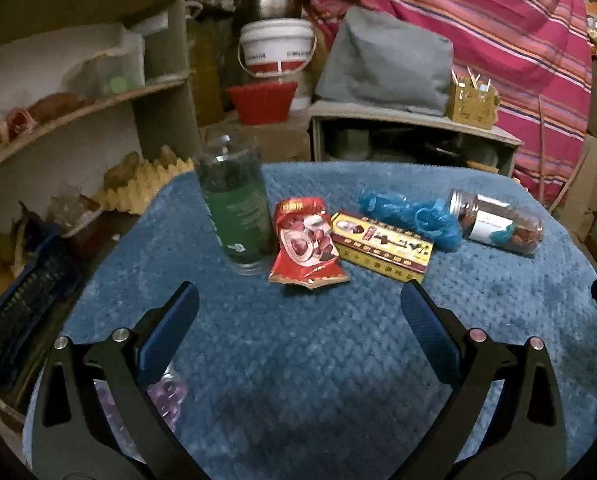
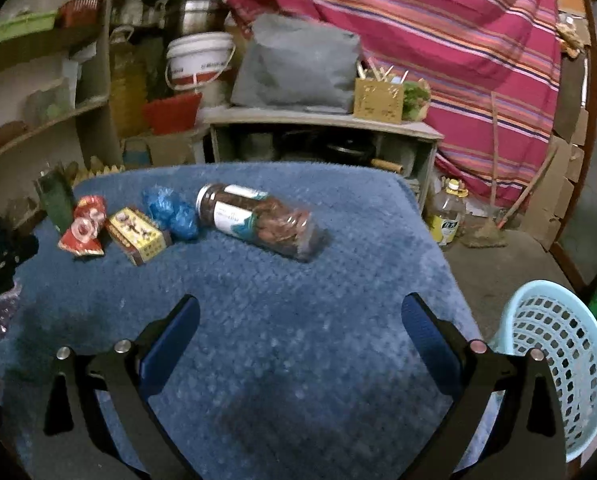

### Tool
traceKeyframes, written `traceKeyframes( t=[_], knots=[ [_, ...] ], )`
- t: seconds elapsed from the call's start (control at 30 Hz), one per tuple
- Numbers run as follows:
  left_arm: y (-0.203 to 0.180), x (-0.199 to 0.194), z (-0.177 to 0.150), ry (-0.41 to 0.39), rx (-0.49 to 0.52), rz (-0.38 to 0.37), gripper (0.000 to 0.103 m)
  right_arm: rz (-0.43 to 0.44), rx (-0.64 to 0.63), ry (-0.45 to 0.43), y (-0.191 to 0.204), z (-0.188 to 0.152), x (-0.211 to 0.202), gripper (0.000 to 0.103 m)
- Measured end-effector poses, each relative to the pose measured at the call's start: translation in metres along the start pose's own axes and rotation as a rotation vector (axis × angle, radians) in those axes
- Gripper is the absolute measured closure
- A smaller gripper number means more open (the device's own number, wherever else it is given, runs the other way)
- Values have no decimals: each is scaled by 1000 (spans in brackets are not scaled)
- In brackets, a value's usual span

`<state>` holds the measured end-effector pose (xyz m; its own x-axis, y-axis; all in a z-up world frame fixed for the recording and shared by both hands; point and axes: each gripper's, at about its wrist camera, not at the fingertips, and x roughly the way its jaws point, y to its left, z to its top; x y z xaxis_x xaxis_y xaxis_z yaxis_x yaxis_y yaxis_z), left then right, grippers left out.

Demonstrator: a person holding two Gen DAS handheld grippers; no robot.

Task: Collect trash
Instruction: 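Grasp the red snack wrapper with the left tool and lift it, then grasp the blue plastic bag with the right tool while the left tool holds the wrapper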

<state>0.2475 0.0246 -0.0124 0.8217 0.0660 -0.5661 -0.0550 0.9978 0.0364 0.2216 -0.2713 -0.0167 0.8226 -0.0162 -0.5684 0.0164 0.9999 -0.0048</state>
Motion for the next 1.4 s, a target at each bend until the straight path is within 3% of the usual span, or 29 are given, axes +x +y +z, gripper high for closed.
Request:
traceKeyframes(
  t=[0.17, 0.43, 0.53, 0.6, 0.63, 0.7, 0.9, 0.97, 1.4],
  knots=[
    [12, 35, 5, 61, -47, -3, 7, -21, -32, 26, 12, 4, 21, 4],
    [20, 88, 9, 162, -103, -59, 26, 24, 45, 63, 14, 12, 49, 4],
    [19, 101, 8, 202, -99, -84, 43, 33, 39, 71, 21, 12, 56, 4],
    [18, 107, 7, 221, -96, -107, 59, 32, 29, 74, 25, 12, 59, 4],
    [18, 107, 6, 222, -95, -115, 62, 32, 24, 77, 28, 11, 60, 4],
    [16, 104, 6, 215, -85, -125, 81, 33, 19, 81, 30, 11, 61, 4],
    [14, 84, 6, 172, -33, -110, 84, 24, -3, 78, 37, 9, 58, 4],
    [15, 70, 6, 153, -12, -106, 93, 26, -13, 74, 41, 9, 55, 4],
    [53, 3, 6, 35, -14, -28, 93, 33, -111, 3, 100, 29, 46, 5]
  ],
)
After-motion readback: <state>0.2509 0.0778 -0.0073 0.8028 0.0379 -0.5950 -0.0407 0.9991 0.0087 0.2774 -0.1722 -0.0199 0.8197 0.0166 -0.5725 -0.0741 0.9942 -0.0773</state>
